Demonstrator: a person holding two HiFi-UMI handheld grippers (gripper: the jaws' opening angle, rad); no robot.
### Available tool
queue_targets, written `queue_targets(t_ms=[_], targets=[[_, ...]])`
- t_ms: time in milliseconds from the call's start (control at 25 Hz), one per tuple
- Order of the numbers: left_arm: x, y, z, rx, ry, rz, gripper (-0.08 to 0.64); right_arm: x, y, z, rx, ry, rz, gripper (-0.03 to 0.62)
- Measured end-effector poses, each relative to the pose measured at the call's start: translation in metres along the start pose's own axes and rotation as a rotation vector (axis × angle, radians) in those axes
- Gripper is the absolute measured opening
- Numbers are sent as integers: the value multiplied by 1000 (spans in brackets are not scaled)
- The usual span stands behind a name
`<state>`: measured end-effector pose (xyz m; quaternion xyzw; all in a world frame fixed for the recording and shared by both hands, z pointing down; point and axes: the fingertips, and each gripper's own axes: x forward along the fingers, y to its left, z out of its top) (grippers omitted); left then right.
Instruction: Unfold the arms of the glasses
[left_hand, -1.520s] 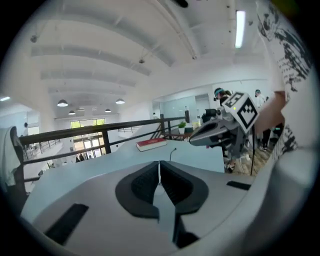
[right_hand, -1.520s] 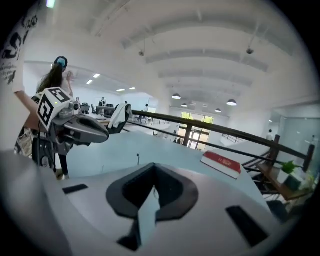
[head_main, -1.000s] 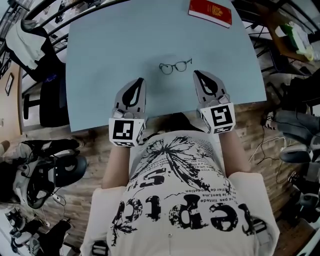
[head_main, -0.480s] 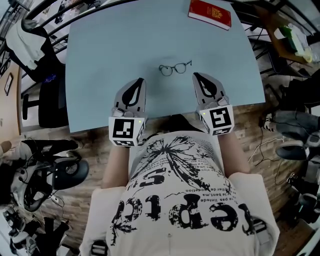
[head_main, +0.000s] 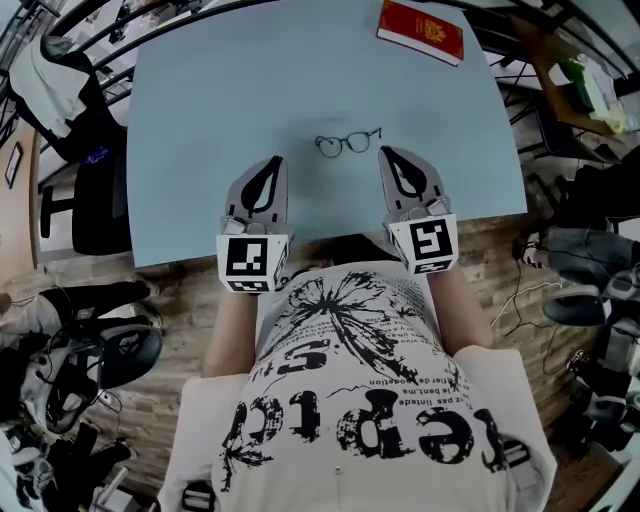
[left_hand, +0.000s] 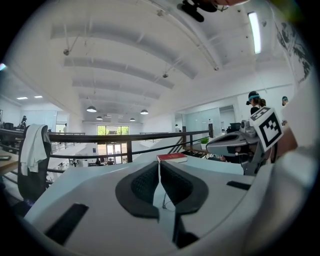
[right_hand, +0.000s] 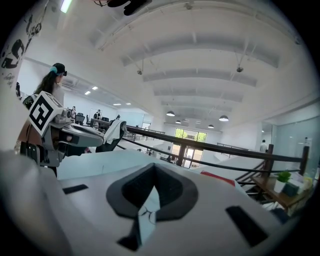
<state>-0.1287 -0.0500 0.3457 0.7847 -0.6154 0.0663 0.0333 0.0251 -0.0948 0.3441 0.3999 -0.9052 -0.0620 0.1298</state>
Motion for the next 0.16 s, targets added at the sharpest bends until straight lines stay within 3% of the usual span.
queue_targets(t_ms=[160], targets=[[4,4,-3,-14,-4,7,25,6,-1,0,-2,-5,3,9]])
